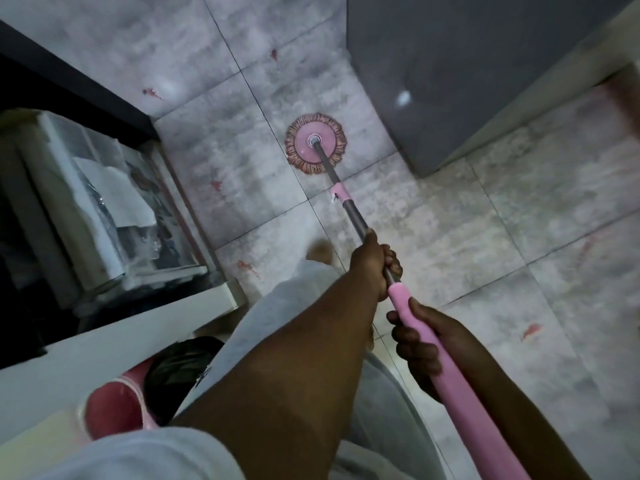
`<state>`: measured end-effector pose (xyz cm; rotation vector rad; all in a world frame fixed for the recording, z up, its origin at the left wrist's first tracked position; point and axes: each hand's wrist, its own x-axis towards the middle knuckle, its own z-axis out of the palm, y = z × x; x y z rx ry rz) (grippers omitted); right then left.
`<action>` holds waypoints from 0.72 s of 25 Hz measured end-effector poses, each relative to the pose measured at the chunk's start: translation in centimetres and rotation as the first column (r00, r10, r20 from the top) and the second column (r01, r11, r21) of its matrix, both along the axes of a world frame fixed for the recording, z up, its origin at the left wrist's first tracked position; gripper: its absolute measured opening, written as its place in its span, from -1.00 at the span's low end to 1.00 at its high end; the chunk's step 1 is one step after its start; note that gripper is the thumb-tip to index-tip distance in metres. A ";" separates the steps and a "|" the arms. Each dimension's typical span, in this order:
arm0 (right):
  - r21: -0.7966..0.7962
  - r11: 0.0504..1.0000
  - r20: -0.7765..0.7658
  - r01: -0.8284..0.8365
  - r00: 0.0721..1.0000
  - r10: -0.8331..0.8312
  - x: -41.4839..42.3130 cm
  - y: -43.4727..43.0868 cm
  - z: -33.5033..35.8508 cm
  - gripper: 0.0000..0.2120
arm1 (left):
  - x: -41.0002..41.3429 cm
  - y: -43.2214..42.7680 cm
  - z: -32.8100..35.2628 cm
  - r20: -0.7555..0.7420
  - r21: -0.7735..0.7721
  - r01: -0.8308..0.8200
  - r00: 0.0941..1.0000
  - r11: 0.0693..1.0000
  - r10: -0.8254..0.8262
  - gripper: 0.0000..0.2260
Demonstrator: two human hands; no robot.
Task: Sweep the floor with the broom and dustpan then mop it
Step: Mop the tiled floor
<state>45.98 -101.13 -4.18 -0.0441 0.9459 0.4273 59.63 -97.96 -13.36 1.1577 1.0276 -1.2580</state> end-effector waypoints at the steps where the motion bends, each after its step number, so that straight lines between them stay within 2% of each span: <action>1: -0.006 1.000 -0.005 -0.008 1.000 0.008 0.7 -0.2 -0.3 -0.72 | 0.7 -0.2 -0.1 0.006 -0.008 -0.005 1.000 1.000 0.005 -0.56; 6: -0.048 0.996 -0.002 -0.076 0.997 0.076 9.7 -3.4 -3.1 -0.72 | 9.8 -2.6 -2.6 0.048 -0.033 -0.041 0.998 0.999 0.042 -0.53; 18: -0.089 0.985 0.107 -0.148 0.982 0.157 43.1 -9.8 -8.2 -0.72 | 43.1 -8.5 -7.0 0.192 -0.083 -0.139 0.969 0.987 0.153 -0.56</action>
